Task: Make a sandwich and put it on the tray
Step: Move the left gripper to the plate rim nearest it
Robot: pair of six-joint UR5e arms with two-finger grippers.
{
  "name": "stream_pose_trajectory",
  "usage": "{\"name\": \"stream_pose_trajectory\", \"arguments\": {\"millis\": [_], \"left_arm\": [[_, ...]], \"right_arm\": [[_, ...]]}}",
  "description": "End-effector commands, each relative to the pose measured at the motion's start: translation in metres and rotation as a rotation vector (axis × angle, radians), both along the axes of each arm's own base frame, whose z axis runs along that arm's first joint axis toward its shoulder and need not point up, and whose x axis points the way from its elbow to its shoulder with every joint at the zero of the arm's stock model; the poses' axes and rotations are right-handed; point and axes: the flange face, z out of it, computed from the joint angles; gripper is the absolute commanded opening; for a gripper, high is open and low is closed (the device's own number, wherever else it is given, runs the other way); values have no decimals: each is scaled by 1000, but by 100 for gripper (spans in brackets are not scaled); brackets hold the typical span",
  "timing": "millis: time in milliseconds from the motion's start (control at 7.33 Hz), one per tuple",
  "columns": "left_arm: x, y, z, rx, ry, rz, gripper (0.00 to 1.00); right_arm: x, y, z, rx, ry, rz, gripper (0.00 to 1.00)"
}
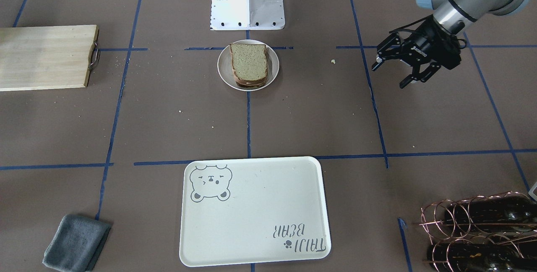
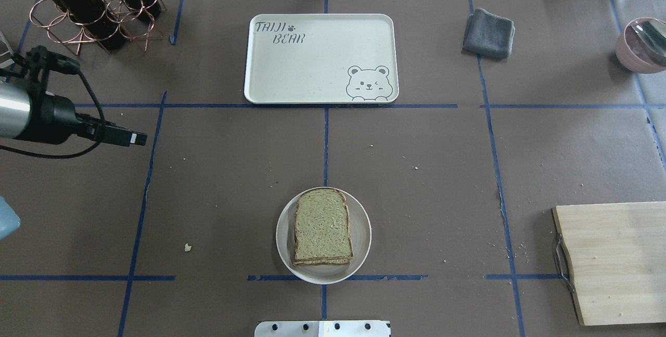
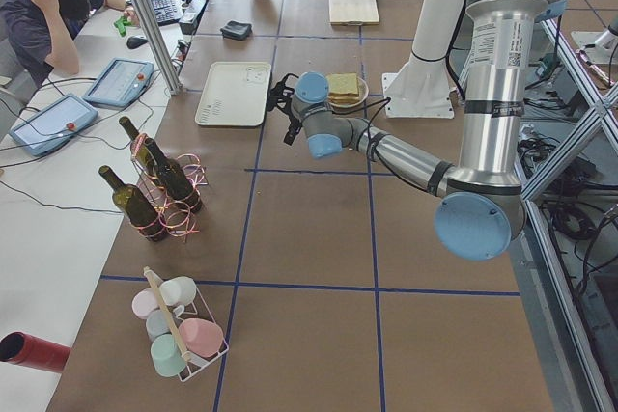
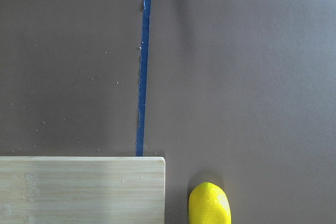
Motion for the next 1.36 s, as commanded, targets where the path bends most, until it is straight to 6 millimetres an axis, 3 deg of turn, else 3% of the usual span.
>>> {"name": "stream_pose_trajectory", "arguments": {"millis": [0,273,545,818,955,1227], "left_arm": [[60,36,-3,-100,-3,-38,100],[127,53,-42,-228,-19,-86,100],[196,88,-79,-302,38,-86,84],[235,105,-86,-347,44,-86,61],[243,108,-91,-343,50,-81,59],[263,125,-83,-339,30,-67,52]], "right_arm": [[0,1,3,-6,1,1,100],[0,1,4,-8,1,1,100],[0,1,8,-16,1,1,100],[0,1,12,-23,3,1,100],[0,1,12,-23,3,1,100],[0,1,12,-23,3,1,100]]}}
